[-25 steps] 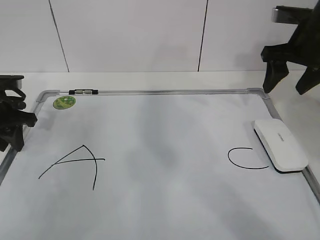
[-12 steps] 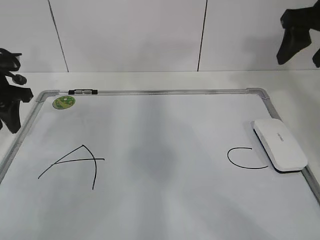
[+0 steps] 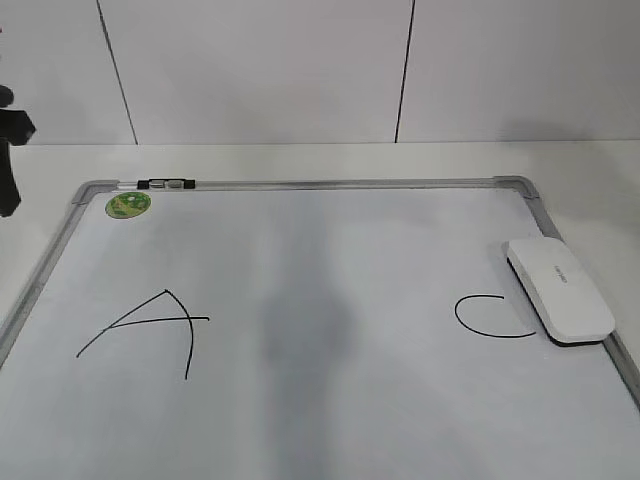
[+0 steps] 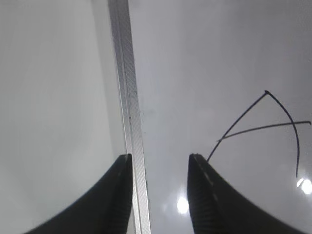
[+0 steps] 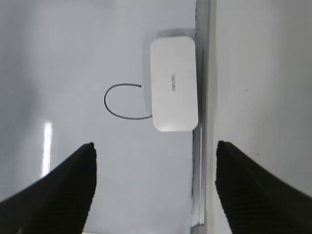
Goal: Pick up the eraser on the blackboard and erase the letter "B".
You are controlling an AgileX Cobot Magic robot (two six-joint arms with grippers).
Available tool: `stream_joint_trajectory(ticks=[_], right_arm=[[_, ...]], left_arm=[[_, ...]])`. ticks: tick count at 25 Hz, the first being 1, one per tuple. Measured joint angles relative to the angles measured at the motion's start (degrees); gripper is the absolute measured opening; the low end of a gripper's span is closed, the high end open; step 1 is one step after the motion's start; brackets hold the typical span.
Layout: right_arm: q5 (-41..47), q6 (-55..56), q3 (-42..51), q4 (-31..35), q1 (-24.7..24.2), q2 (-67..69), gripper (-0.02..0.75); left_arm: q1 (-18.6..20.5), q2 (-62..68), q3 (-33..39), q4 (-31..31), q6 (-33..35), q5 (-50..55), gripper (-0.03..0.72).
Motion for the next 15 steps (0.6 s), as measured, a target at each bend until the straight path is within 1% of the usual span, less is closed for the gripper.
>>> stream_joint_trajectory(ticks=[4, 9, 15], right_arm=[[0.33, 0.0, 9.55, -0.43, 0.0, -11.28, 0.585], [0.81, 0.0, 20.79, -4.1, 0.0, -28.0, 0.585], [-0.46, 0.0, 29.22, -5.92, 0.0, -47.37, 0.585]], left_arm=[[0.0, -8.85, 5.89, 0.0, 0.0, 0.45, 0.272], [0.0, -21.15, 14.69, 0.11, 0.0, 0.69, 0.269], [0.0, -36.42, 23.09, 0.98, 0.52, 1.06, 0.268]])
